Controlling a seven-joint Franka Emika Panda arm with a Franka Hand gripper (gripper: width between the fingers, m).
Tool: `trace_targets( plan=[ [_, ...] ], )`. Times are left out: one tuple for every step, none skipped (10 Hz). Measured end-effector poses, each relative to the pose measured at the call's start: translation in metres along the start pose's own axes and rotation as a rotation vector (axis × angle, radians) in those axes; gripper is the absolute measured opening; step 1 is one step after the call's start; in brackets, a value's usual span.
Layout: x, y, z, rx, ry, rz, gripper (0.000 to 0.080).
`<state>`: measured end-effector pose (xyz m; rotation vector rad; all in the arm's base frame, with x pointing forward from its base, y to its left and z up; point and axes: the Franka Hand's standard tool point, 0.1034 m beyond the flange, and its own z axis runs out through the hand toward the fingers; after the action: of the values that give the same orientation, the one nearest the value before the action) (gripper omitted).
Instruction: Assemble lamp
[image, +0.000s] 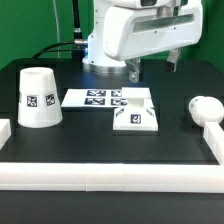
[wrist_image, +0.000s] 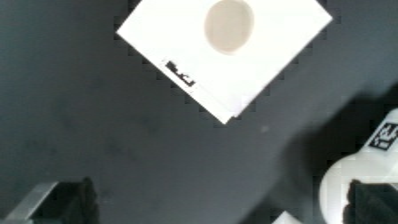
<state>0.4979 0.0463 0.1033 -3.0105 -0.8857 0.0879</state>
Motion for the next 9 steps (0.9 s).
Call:
trace_targets(
  plan=[
    [-0.006,0.002,0.001,0.001,-0.005,0.099,0.0700],
    [-0.016,0.005,0.002,0.002,-0.013,0.212,0.0700],
    [-0.027,0.007,0.006,0.010,-0.024,0.312,0.0700],
    [-0.032,0.007,0.009,0.010,-0.031,0.393,0.0700],
    [-0.031,0.005,0.009,0.014,-0.029,0.447,0.0700],
    [-0.030,0.004,0.009,0.019,-0.029,0.513,0.0700],
    [-0.029,0.002,0.009,0.026,-0.028,0.592,0.0700],
    [-0.028,0.001,0.009,0.031,-0.028,0.647,0.0700],
    [-0.028,0.000,0.010,0.035,-0.029,0.666,0.0700]
  ],
)
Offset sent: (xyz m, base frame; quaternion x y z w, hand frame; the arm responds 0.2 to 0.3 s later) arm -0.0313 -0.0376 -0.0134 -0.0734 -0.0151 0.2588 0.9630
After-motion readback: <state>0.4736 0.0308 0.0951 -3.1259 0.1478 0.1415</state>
